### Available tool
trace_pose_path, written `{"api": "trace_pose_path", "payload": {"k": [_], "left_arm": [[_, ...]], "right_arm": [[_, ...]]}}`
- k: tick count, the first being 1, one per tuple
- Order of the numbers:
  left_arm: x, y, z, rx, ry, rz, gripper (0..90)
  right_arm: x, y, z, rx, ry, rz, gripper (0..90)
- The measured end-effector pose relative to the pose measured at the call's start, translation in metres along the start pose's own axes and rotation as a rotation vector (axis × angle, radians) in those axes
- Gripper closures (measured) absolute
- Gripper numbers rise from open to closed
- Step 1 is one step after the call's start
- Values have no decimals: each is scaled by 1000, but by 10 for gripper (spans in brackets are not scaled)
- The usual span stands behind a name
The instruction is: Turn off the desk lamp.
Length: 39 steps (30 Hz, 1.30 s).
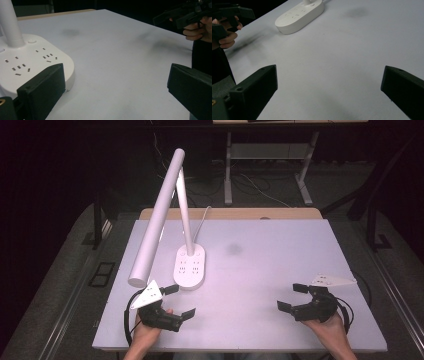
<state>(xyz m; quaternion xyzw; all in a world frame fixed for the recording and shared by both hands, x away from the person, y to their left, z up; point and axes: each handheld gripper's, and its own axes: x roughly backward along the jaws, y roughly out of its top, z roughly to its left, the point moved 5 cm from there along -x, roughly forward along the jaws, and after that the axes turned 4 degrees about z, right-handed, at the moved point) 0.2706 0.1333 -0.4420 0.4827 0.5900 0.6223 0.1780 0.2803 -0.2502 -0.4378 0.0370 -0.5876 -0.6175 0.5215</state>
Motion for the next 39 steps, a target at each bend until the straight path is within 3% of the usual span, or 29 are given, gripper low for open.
{"api": "trace_pose_path", "payload": {"k": [27, 39], "left_arm": [[-2, 0, 0, -13, -6, 16, 0], [-2, -1, 0, -12, -10, 20, 0]], "right_arm": [[0, -3, 2, -24, 18, 41, 7], [-3, 4, 7, 15, -3, 109, 7]]}}
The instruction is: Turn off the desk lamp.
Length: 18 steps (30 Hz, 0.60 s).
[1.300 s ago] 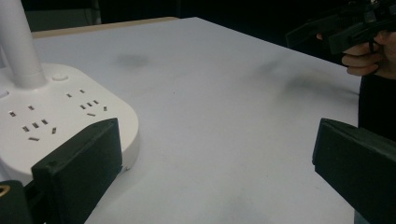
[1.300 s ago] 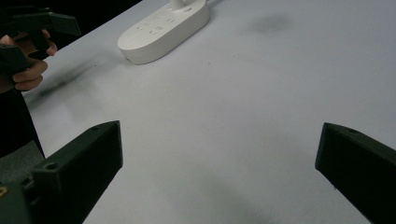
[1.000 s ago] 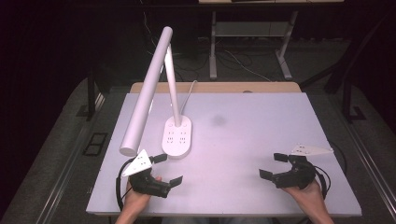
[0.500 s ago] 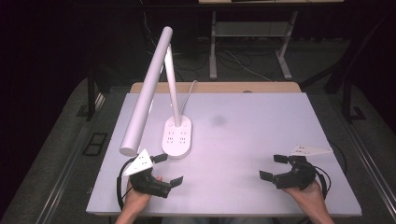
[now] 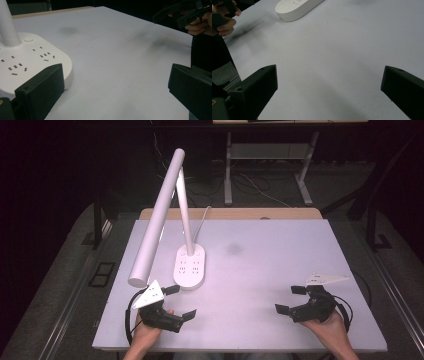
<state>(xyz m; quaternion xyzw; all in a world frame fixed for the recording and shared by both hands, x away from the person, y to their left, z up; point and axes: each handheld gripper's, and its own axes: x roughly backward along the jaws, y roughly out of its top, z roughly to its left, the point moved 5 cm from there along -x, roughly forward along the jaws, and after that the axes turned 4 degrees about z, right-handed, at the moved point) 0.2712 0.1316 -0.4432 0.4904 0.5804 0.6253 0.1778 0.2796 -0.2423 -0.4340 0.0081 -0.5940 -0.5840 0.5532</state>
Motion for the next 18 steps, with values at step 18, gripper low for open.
{"api": "trace_pose_path", "payload": {"k": [18], "left_arm": [[-1, 0, 0, 1, -4, 2, 0]], "right_arm": [[1, 33, 5, 56, 24, 27, 7]]}}
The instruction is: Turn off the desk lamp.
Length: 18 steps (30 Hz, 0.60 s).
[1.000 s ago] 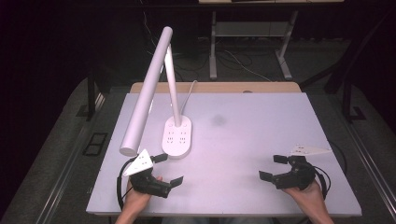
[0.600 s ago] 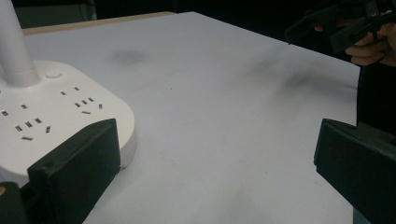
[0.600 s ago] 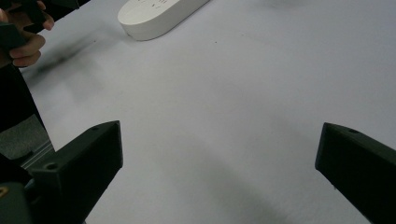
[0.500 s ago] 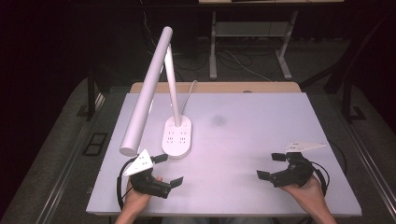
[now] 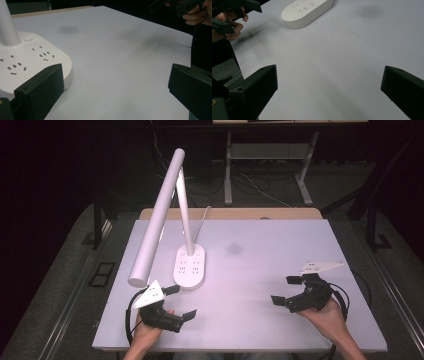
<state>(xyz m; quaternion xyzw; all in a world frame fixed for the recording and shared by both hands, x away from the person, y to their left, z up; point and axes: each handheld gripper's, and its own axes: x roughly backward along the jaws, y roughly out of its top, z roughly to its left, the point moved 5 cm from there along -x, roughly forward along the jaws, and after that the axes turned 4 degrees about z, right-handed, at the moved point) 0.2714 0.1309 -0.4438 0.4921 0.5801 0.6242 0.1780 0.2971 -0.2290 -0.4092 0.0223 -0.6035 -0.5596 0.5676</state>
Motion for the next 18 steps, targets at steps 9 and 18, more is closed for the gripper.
{"api": "trace_pose_path", "payload": {"k": [9, 18], "left_arm": [[1, 0, 1, 8, 4, -2, 0], [1, 0, 1, 5, 3, 1, 0]], "right_arm": [[-12, 19, 3, 28, 8, 11, 7], [-24, 32, 8, 53, 17, 35, 7]]}}
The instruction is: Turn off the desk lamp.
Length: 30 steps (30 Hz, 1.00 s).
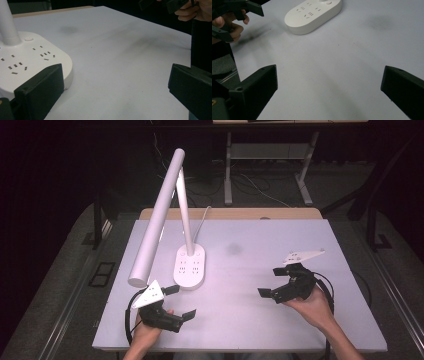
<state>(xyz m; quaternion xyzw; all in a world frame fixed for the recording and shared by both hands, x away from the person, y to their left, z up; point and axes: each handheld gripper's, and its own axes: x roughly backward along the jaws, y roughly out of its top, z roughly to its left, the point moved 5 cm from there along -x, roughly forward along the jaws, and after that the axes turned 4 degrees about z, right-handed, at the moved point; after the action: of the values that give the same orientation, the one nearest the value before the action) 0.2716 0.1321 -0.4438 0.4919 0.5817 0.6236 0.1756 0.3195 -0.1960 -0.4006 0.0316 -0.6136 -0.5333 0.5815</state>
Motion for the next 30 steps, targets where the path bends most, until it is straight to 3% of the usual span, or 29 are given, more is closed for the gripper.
{"api": "trace_pose_path", "payload": {"k": [30], "left_arm": [[-1, 0, -1, -8, -8, 4, 0]], "right_arm": [[-42, 66, 22, 90, 45, 31, 8]]}}
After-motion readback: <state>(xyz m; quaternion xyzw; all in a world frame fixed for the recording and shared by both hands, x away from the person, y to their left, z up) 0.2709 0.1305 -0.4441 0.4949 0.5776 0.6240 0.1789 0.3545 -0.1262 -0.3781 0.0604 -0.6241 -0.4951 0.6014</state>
